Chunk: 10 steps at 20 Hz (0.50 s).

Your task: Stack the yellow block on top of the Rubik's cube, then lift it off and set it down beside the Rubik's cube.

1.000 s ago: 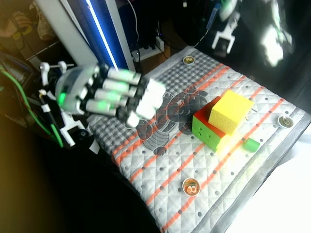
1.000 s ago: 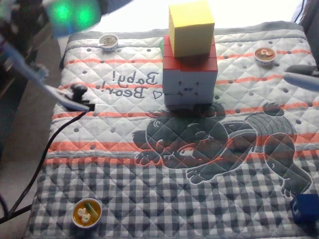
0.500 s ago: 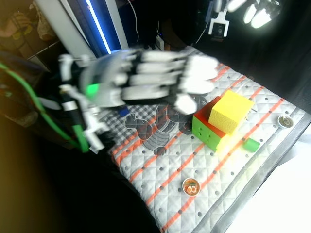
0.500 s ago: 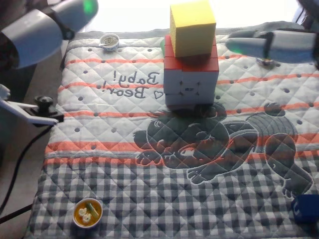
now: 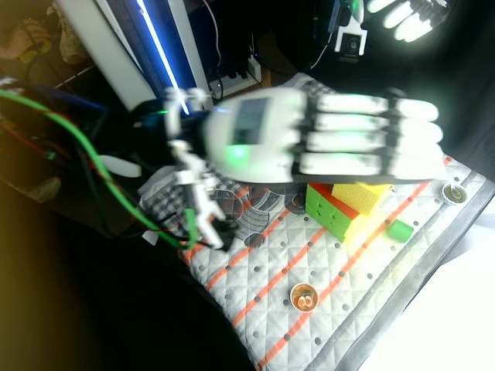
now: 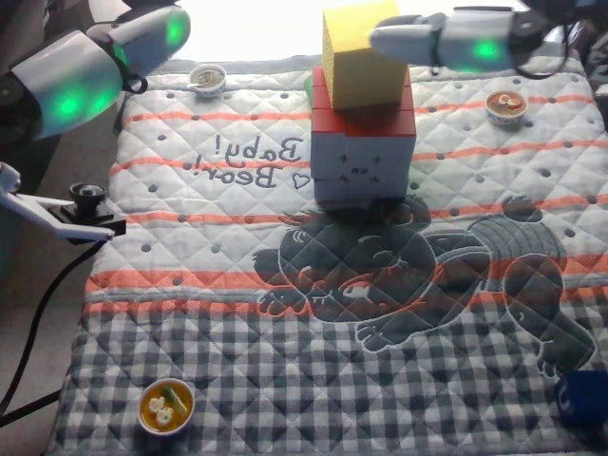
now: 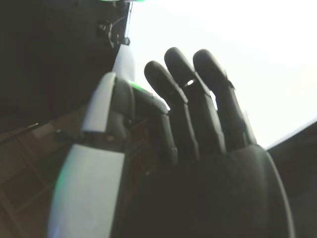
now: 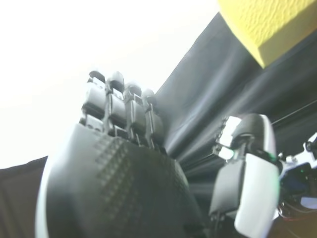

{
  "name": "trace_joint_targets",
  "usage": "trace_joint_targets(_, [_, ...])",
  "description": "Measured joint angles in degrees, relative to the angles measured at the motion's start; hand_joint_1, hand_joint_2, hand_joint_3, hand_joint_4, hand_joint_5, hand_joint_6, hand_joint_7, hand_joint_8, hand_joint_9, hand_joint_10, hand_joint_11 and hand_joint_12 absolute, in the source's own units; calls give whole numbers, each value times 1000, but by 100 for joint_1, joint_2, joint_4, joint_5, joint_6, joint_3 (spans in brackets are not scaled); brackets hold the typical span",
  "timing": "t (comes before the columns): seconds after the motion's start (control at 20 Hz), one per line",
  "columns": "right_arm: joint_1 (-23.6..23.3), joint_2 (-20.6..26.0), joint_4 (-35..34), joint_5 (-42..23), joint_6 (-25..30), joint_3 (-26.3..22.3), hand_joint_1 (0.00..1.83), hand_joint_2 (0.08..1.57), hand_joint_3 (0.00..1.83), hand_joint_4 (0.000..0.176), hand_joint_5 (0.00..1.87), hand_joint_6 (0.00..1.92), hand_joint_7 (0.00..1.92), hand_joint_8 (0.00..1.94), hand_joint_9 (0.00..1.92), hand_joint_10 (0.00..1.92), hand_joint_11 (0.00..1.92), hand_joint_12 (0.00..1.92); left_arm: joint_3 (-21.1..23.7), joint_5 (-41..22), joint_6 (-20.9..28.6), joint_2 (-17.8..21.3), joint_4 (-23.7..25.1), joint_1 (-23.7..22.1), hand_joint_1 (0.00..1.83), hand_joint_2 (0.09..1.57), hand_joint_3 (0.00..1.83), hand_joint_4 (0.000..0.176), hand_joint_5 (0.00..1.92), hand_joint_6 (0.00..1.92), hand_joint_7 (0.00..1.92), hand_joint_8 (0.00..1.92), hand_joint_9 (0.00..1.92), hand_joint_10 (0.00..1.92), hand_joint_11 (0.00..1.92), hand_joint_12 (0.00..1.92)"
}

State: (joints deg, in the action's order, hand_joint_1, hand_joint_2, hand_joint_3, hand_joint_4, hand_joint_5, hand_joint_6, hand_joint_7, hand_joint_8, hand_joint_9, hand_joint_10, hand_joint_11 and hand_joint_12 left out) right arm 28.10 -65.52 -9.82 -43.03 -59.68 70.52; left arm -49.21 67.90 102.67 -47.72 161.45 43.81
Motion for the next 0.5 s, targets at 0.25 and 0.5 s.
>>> trace_joint_targets(0.25, [-48,-293,-116,457,0,341,728,1139,16,0,139,14,147,11,133,86,0,1006,33,13,0,2,4,0,1129,1295,0,0,755,1471,572,1465,517,1082,275,1663])
trace_joint_targets(0.5, [-66,-535,-155,793,0,538,672,930,0,0,137,3,138,2,103,61,0,688,42,31,2,0,35,0,1143,1284,0,0,780,1442,581,1455,541,1156,367,1635])
